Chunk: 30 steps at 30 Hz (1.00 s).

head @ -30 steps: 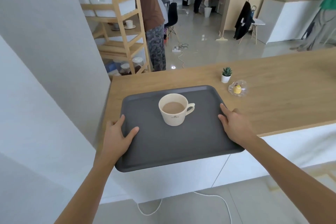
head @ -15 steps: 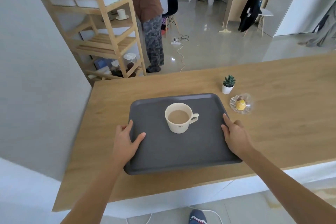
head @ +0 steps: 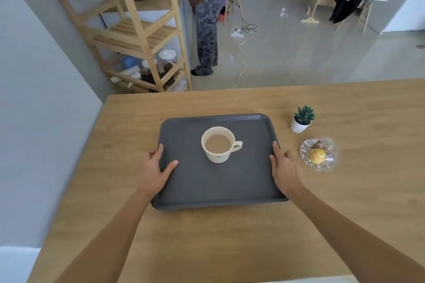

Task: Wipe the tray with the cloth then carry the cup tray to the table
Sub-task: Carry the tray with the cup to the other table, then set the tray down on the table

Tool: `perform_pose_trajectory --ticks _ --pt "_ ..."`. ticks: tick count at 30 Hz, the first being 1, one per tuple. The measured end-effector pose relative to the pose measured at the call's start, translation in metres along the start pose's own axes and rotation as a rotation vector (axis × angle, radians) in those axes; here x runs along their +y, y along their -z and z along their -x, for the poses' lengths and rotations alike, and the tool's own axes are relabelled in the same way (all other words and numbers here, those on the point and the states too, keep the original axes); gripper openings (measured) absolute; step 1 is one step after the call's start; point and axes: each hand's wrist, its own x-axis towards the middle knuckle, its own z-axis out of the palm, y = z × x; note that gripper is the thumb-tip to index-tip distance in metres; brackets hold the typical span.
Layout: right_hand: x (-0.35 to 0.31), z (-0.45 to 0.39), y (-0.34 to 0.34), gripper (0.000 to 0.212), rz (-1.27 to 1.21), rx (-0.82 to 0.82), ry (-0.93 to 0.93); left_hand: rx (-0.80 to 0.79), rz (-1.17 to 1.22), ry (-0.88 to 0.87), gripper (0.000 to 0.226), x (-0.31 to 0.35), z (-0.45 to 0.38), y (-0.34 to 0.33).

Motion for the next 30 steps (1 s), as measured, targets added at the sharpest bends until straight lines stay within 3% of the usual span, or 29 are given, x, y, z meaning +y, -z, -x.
perform_pose_trajectory --ticks 22,30 --pt "-0.008 -0.048 -0.032 0.048 0.237 0.072 -0.013 0.008 -0.187 -0.077 0.080 -0.026 -0.064 -0.018" --pt "-0.013 -0.046 -0.017 0.053 0.232 -0.033 -0.007 -0.040 -0.345 -0.059 0.079 -0.019 -0.061 -0.015"
